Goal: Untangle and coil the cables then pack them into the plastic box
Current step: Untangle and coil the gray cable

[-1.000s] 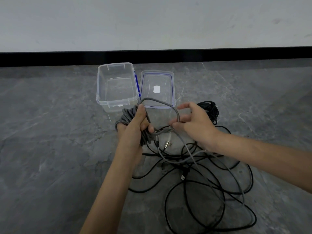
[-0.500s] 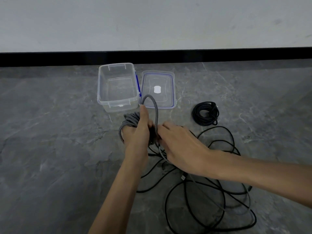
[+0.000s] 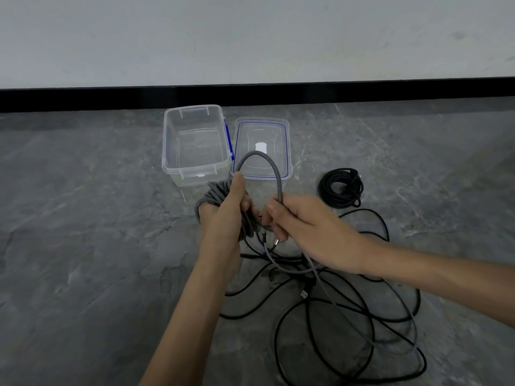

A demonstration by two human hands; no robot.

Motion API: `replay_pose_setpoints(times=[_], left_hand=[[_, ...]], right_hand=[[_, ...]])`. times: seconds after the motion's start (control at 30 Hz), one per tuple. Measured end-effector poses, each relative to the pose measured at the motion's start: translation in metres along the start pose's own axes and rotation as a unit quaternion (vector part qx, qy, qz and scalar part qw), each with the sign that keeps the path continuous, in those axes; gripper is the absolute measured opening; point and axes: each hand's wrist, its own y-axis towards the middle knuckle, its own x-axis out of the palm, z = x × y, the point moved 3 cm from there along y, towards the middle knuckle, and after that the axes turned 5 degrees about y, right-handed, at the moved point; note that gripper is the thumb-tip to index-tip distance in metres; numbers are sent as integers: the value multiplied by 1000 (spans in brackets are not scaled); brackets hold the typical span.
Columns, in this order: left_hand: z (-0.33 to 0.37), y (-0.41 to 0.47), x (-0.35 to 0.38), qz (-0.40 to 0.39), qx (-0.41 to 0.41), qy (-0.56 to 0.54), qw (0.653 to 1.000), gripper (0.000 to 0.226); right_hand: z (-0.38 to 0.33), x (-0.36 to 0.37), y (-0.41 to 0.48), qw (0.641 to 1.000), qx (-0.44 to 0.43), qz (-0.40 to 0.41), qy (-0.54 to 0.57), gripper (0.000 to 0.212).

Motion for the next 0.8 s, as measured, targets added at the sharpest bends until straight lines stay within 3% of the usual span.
replay_pose_setpoints(times=[0.2,0.33,0.53,0.8], left_hand=[[-9,2,-3,-17,-92,-109,990,28],[-9,1,-3,-11,-54,-54,997,29],[-7,2,-7,-25,-31,-37,999,37],[-8,-3,-8,-75,-121,-172,975,28]], right_hand=[[1,2,-6,999,-15,14,33,41],[-16,-14,-3,998,-28,-8,49,44],[-28,-45,10,991,-14,26,131,47],[-4,-49,9,998,51,18,39,30]])
